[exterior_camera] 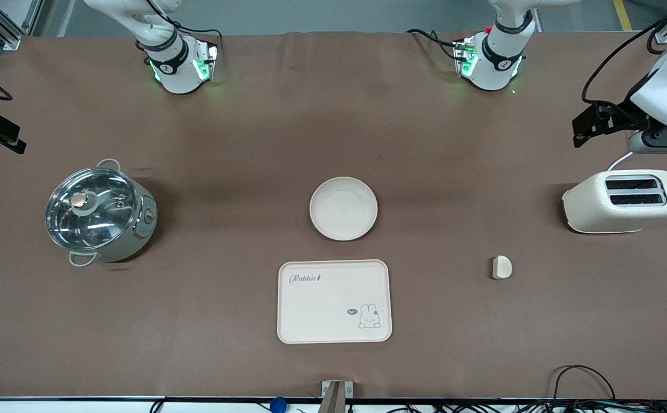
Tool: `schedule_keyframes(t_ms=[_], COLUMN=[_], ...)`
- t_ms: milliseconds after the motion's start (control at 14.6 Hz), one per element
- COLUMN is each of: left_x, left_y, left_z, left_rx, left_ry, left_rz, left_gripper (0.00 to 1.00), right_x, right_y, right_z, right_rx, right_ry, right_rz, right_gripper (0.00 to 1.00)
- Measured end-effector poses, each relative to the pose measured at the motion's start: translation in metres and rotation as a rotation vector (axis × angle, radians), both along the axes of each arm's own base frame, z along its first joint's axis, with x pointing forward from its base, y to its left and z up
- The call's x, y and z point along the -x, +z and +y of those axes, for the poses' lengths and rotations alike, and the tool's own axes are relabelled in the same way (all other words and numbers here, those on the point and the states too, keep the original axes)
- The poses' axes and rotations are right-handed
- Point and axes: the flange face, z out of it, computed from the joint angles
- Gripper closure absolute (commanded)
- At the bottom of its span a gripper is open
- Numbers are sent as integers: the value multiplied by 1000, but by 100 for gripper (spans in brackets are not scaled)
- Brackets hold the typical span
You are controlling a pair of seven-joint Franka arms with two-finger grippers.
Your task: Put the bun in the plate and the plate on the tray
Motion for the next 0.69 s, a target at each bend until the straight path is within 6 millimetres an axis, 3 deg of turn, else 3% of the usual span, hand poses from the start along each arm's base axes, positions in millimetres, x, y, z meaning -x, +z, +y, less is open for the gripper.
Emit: schedule_keyframes(t_ms=[344, 550, 687], left_x=[-12, -39, -66], left_y=[-18, -69, -117], left_z=[2, 9, 19], left_rx=[0, 1, 11], left_ry=[4, 37, 57], left_rz=[34, 98, 99], left_gripper=[0, 0, 0], right_x=[0, 1, 0], right_y=[-1, -22, -48], right_z=[1, 18, 51], right_rx=[-6, -36, -66], right_ry=[0, 29, 78], right_rz=[6, 68, 124], right_gripper=[0, 0, 0])
